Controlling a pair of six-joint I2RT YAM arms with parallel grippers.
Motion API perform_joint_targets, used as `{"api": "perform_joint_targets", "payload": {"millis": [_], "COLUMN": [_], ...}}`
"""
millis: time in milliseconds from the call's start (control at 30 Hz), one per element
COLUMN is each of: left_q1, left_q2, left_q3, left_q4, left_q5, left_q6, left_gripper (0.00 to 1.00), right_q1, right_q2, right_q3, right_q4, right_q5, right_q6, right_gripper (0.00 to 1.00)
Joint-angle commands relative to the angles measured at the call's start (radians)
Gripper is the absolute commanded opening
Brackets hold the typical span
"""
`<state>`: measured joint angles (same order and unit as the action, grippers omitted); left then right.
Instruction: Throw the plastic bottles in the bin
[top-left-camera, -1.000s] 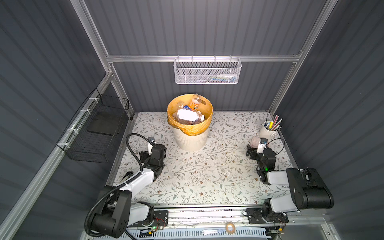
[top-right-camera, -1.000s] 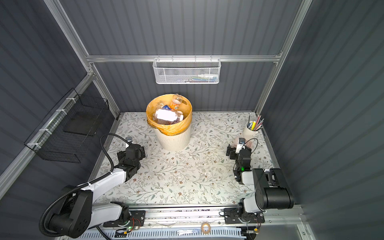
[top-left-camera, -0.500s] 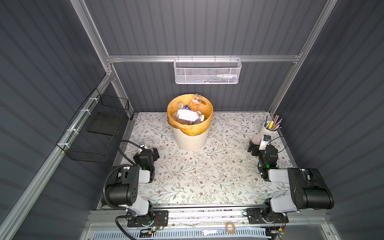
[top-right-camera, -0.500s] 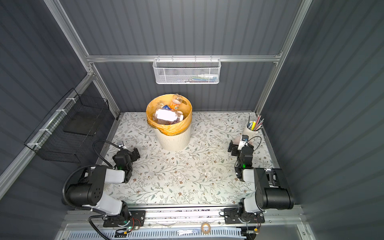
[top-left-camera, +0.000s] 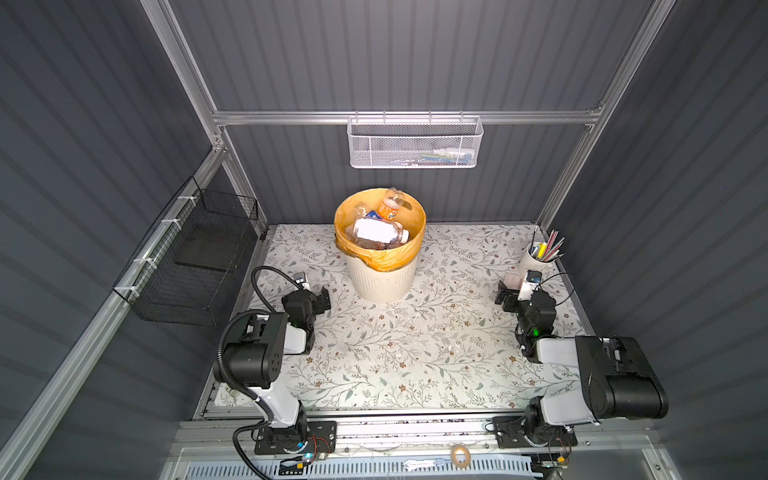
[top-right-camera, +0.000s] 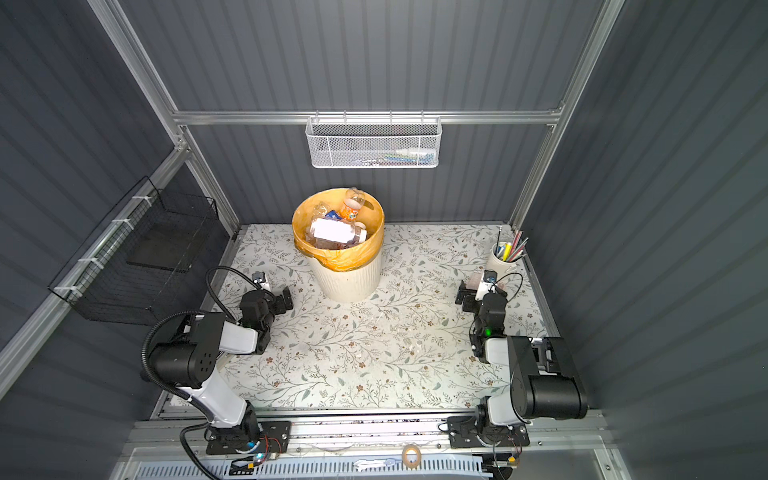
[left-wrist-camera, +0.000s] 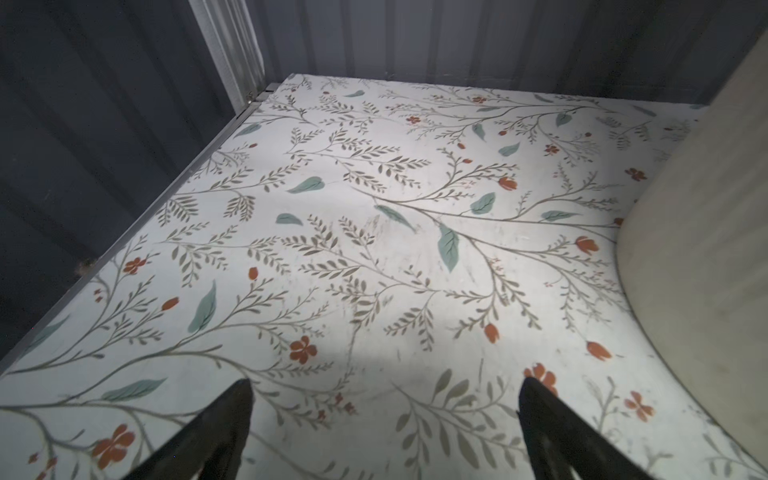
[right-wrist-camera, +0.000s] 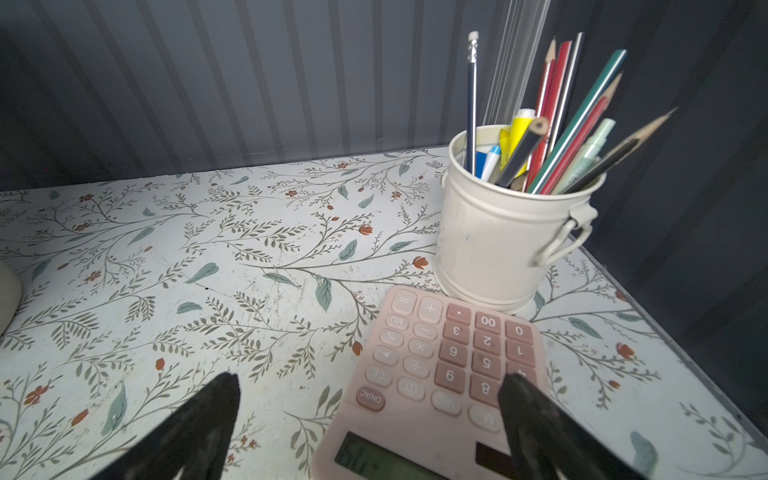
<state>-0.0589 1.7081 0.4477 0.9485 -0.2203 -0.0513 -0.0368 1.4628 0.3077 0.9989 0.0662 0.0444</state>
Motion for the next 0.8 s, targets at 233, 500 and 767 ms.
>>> {"api": "perform_joint_targets", "payload": {"millis": [233,500,767], "left_q1": [-0.001,-0.002,-0.002], "left_q2": [0.006,0.007,0.007], "left_q3": [0.013,0.013,0.013], "left_q4": [-0.016,-0.02,-0.019], "left_q5": [-0.029,-0.031,-0.031], "left_q6": [0.032,0.033,0.033], "left_gripper": [0.99,0.99,0.99], "right_q1": [-0.003,-0.004,-0.004], "right_q2": [0.001,-0.001,-0.001], "right_q3": [0.011,0.01,0.01], "right_q4": [-0.003,-0.002,-0.002], "right_q5": [-0.013,-0.014,-0.014], "right_q6": [0.003,0.003,0.003], "right_gripper": [0.99,0.99,0.99]}}
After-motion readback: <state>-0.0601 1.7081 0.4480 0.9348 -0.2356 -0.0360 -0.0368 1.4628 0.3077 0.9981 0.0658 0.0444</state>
